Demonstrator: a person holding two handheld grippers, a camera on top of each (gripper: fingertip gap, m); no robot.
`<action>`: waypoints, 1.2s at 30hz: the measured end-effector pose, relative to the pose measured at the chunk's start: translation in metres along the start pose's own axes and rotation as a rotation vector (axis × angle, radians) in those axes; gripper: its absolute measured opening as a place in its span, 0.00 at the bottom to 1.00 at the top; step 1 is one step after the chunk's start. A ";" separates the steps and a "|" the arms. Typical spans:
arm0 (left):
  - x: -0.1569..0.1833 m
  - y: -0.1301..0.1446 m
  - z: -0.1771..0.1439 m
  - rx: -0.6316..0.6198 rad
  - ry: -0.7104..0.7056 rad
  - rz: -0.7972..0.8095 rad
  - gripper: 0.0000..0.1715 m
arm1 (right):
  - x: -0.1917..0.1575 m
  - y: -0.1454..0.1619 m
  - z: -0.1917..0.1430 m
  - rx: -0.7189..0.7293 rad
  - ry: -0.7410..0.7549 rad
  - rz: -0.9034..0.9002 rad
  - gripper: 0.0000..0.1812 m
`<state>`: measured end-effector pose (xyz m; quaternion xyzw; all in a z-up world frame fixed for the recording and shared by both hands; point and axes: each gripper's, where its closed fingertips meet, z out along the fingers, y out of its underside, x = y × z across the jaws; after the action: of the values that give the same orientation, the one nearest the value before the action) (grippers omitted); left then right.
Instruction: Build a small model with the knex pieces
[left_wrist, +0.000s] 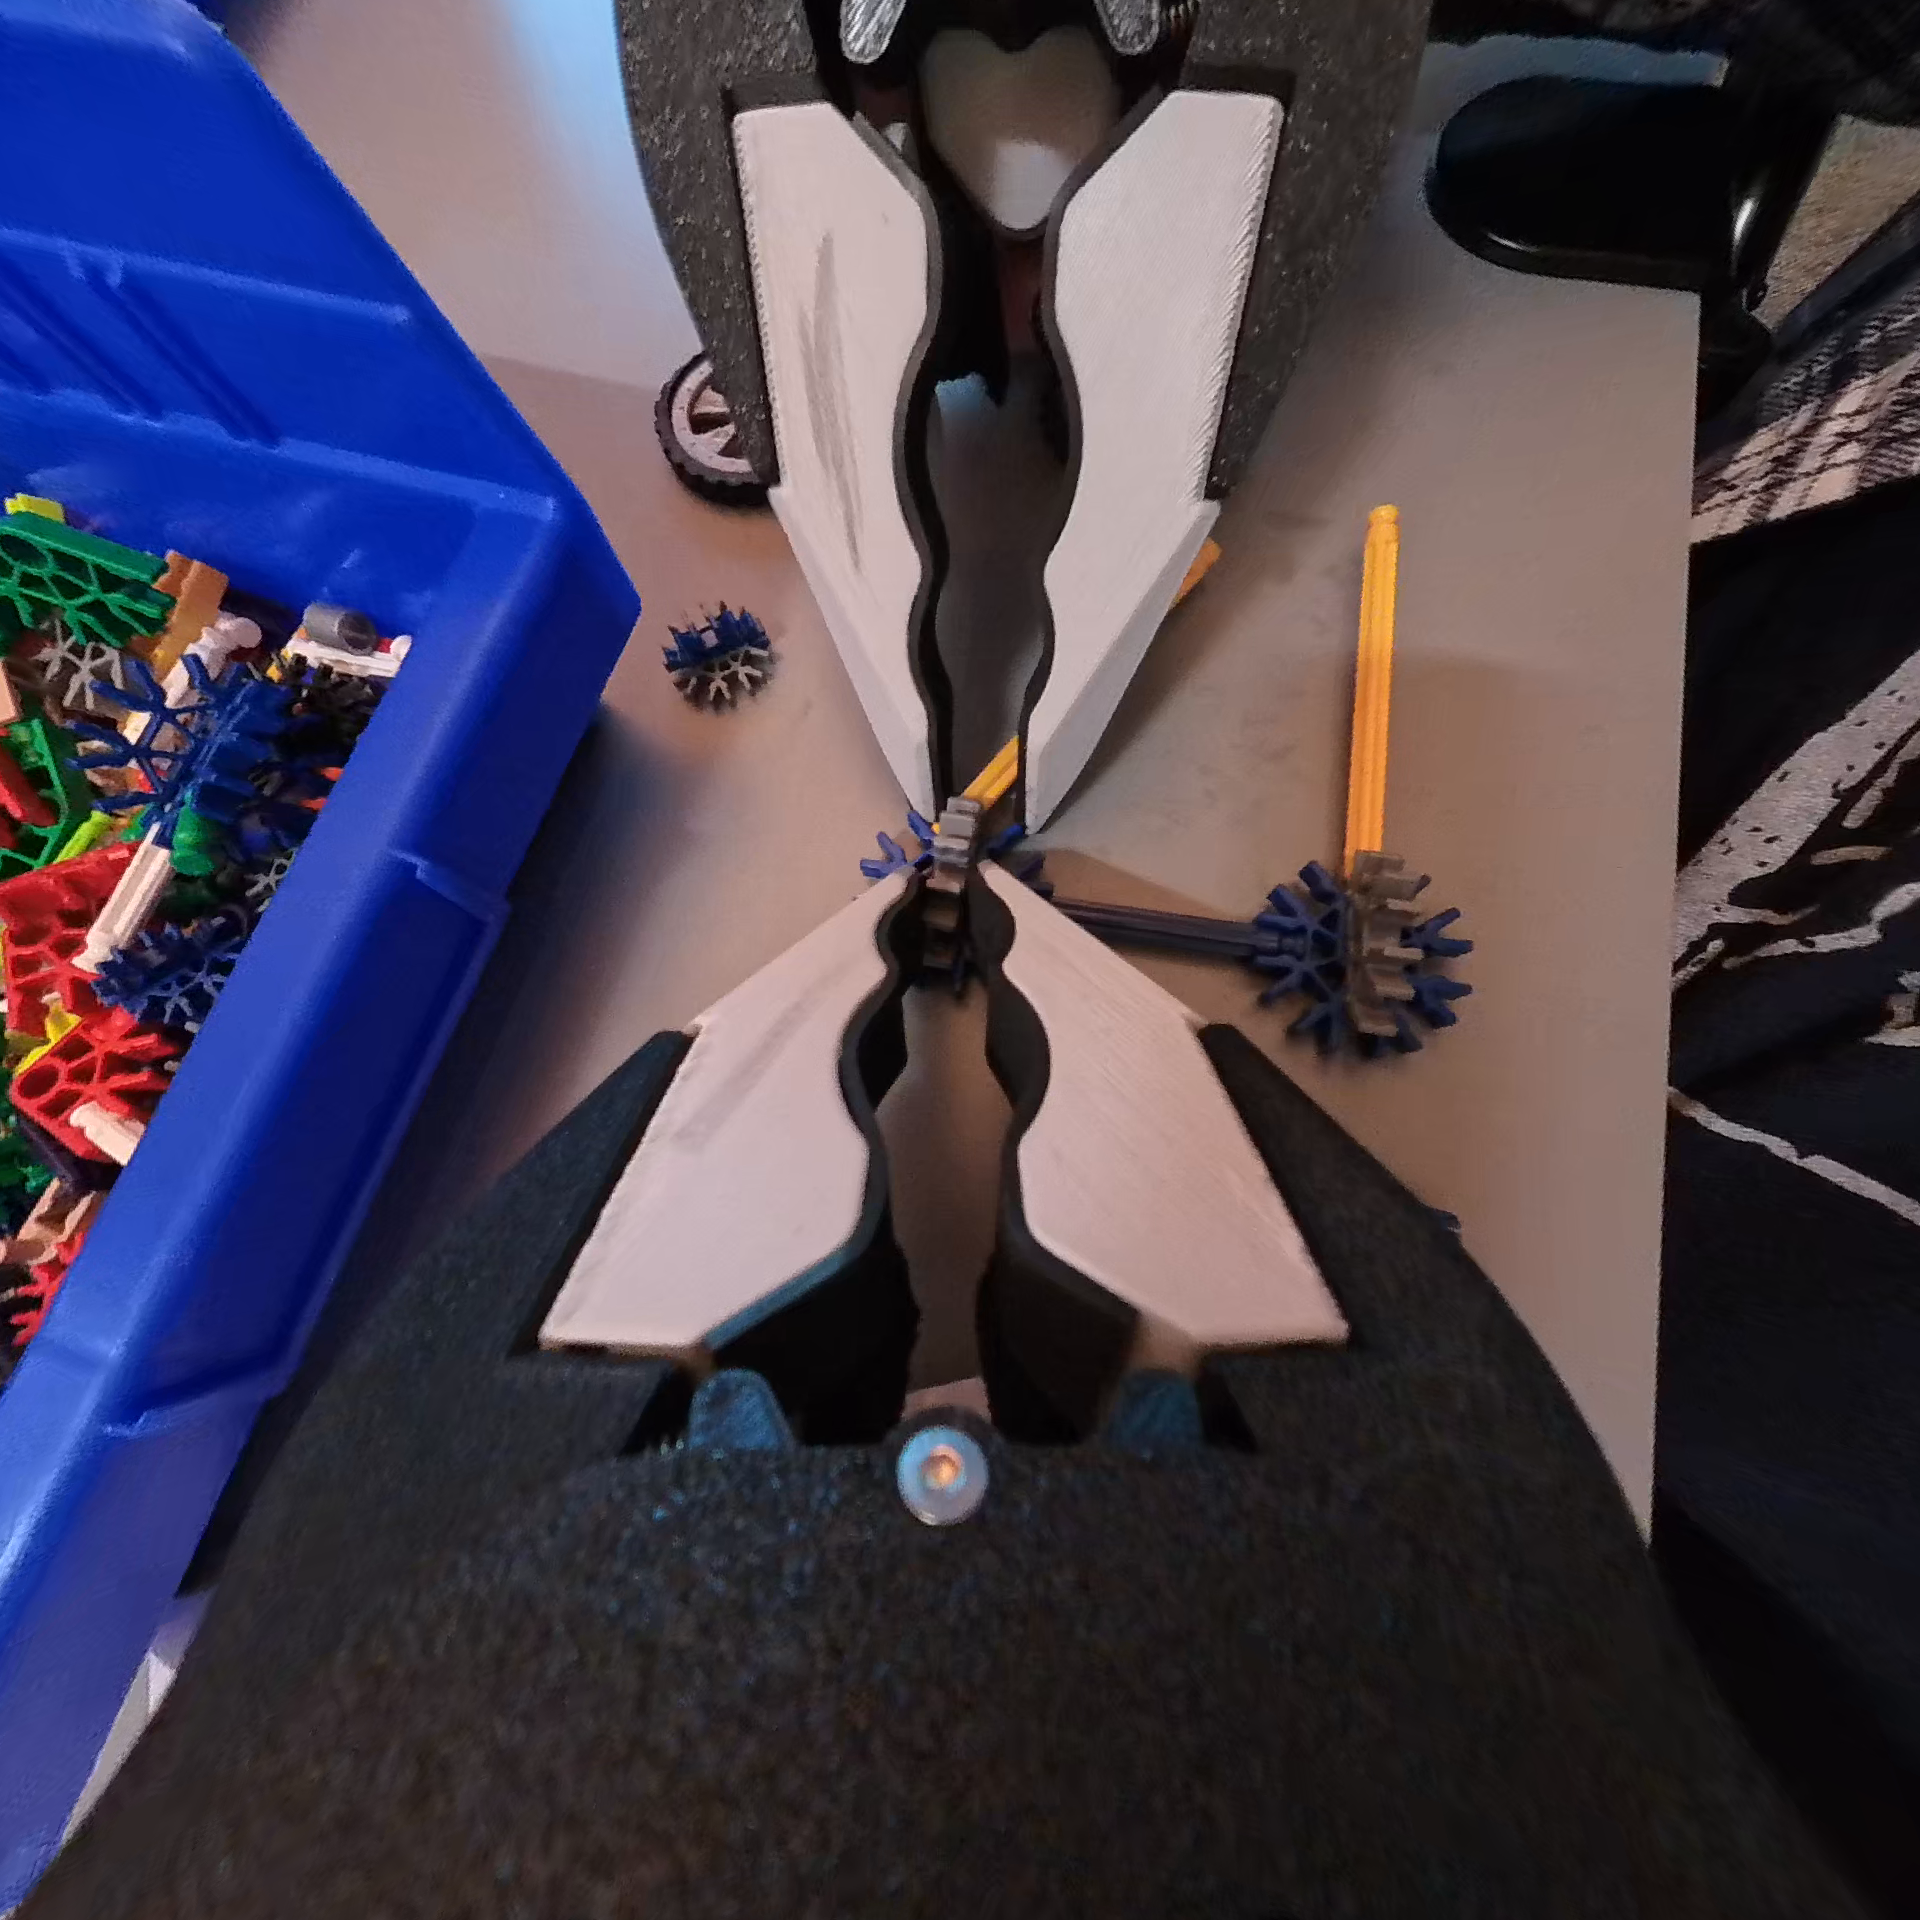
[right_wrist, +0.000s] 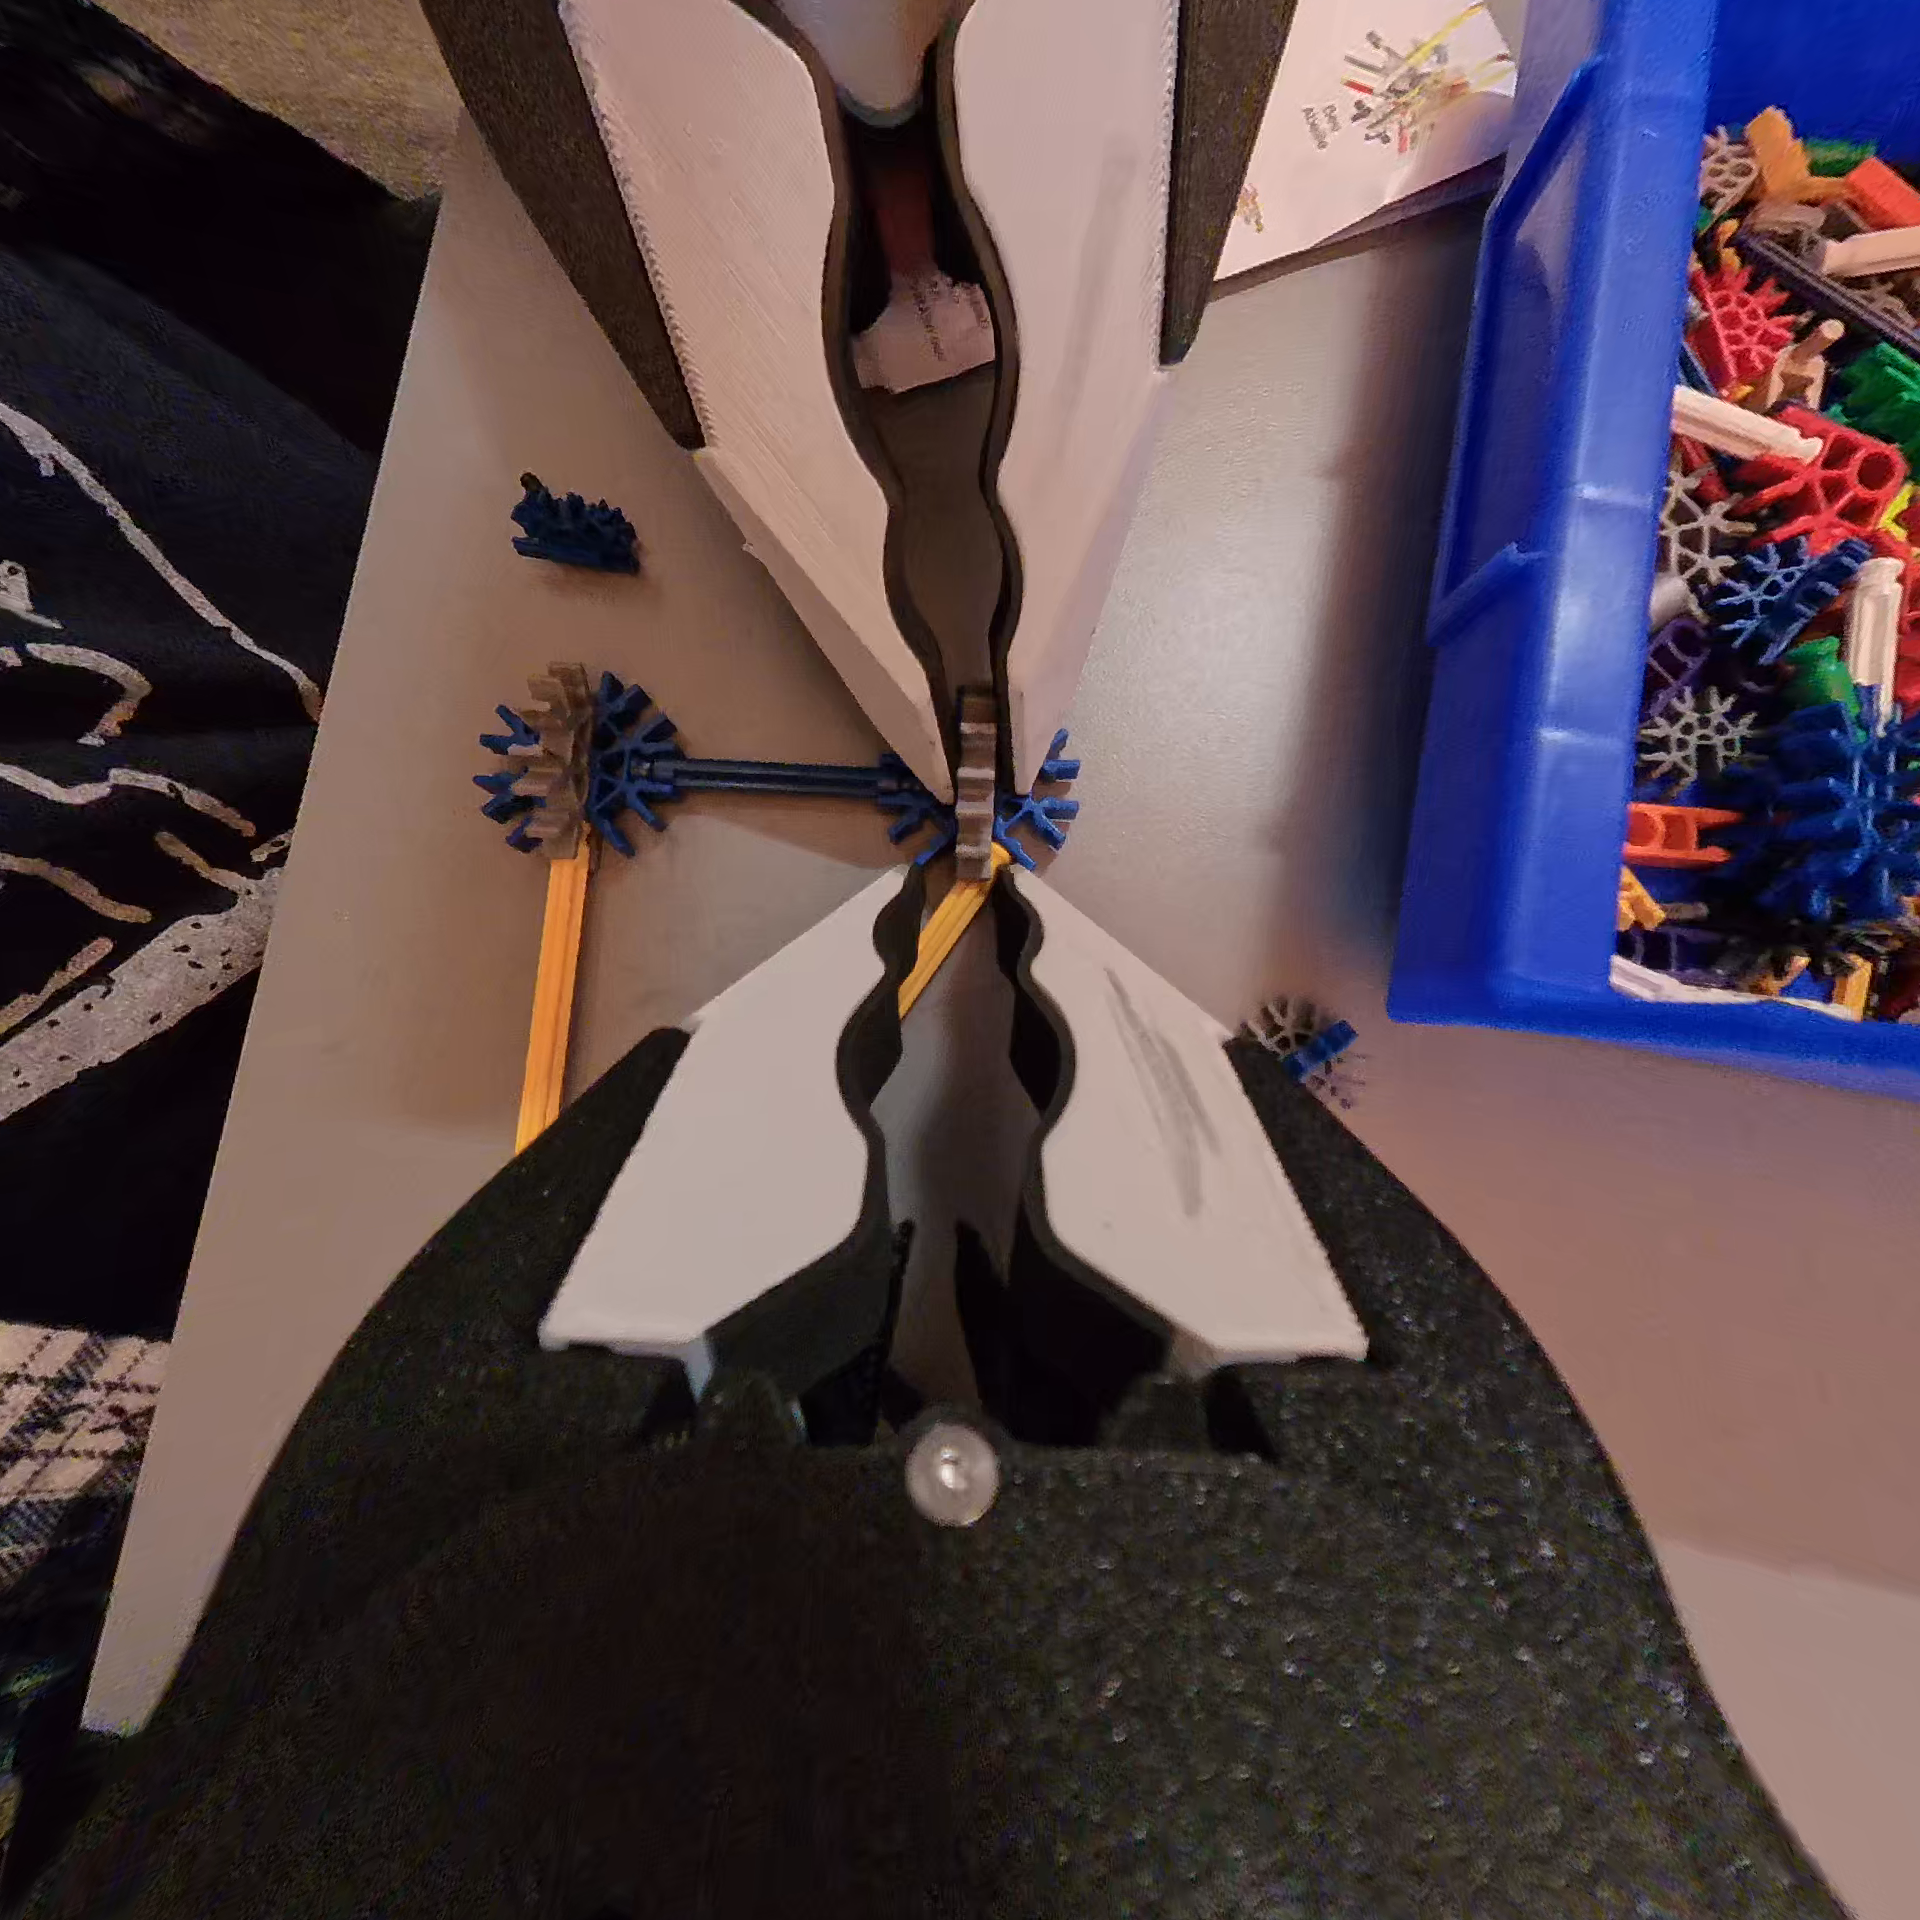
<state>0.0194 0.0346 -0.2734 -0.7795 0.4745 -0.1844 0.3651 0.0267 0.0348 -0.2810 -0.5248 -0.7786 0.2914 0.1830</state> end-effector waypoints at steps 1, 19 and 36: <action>0.000 0.000 0.000 0.000 0.002 0.001 0.03 | 0.000 0.000 0.000 -0.002 -0.007 -0.005 0.06; 0.002 0.000 0.000 0.001 0.059 0.055 0.02 | 0.002 -0.001 0.000 0.013 -0.072 -0.023 0.03; 0.001 0.002 -0.002 -0.039 0.269 0.174 0.03 | 0.002 -0.002 0.001 0.019 -0.075 -0.042 0.03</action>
<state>0.0177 0.0327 -0.2738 -0.7105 0.5885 -0.2455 0.2976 0.0238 0.0359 -0.2802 -0.4955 -0.7929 0.3142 0.1644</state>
